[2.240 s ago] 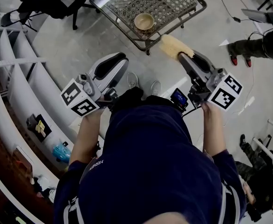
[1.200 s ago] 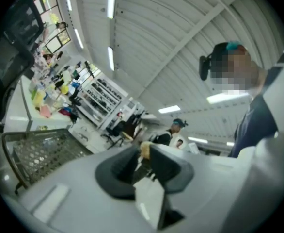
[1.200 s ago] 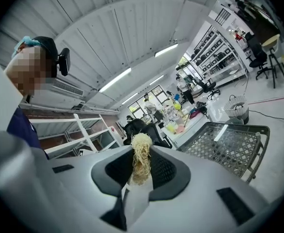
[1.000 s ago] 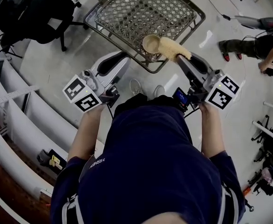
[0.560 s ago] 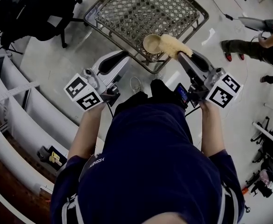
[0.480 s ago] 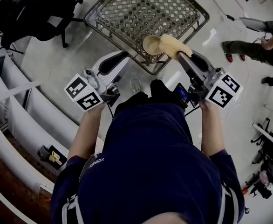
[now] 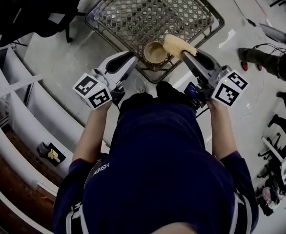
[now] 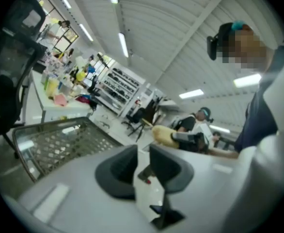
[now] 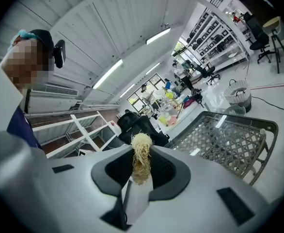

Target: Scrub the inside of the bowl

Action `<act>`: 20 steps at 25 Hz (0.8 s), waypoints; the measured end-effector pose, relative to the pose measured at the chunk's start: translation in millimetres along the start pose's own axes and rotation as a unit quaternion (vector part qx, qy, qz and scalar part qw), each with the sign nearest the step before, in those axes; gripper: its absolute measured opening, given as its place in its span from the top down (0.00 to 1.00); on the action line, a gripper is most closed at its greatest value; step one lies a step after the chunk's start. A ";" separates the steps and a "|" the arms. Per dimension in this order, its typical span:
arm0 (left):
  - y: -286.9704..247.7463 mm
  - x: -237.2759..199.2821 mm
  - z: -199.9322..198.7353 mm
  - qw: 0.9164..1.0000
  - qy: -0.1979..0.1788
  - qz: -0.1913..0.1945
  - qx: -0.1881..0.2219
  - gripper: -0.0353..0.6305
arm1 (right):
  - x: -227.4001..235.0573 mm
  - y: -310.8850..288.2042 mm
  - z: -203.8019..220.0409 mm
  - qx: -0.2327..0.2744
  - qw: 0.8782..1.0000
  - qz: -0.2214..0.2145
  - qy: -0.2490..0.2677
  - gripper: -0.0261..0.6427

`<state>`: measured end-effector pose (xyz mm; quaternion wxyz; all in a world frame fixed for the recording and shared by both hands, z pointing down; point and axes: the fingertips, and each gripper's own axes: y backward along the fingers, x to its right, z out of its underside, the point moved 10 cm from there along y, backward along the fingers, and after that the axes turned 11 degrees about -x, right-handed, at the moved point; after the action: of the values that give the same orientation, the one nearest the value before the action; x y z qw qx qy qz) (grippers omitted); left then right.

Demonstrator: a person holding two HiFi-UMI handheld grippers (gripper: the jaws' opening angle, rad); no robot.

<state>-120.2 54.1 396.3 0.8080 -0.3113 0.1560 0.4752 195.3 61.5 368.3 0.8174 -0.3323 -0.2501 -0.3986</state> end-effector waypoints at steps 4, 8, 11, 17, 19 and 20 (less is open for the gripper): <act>-28.2 -16.6 7.9 0.999 0.005 -0.039 -0.025 0.84 | 32.8 -1.3 -9.4 -0.022 1.000 0.001 -0.002 0.86; -50.0 -32.5 20.7 0.996 0.013 -0.078 -0.050 0.84 | 57.7 -3.3 -8.4 -0.055 0.998 -0.004 0.000 0.86; -62.7 -49.8 33.2 0.991 0.028 -0.108 -0.069 0.83 | 69.7 -4.2 -7.9 -0.075 0.997 -0.010 -0.005 0.86; -79.4 -86.4 60.6 0.983 0.059 -0.129 -0.119 0.82 | 79.7 -13.8 -5.9 -0.105 0.994 -0.010 -0.006 0.86; -85.9 -95.9 69.8 0.980 0.063 -0.126 -0.139 0.82 | 81.1 -17.1 -0.9 -0.114 0.993 -0.006 -0.012 0.86; -89.5 -99.9 74.4 0.979 0.064 -0.123 -0.149 0.82 | 81.1 -18.3 1.9 -0.118 0.993 -0.002 -0.016 0.86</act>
<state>-95.9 3.9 539.1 0.7932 -0.4752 0.0954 0.3688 225.3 15.1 430.5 0.7677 -0.4321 -0.2149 -0.4216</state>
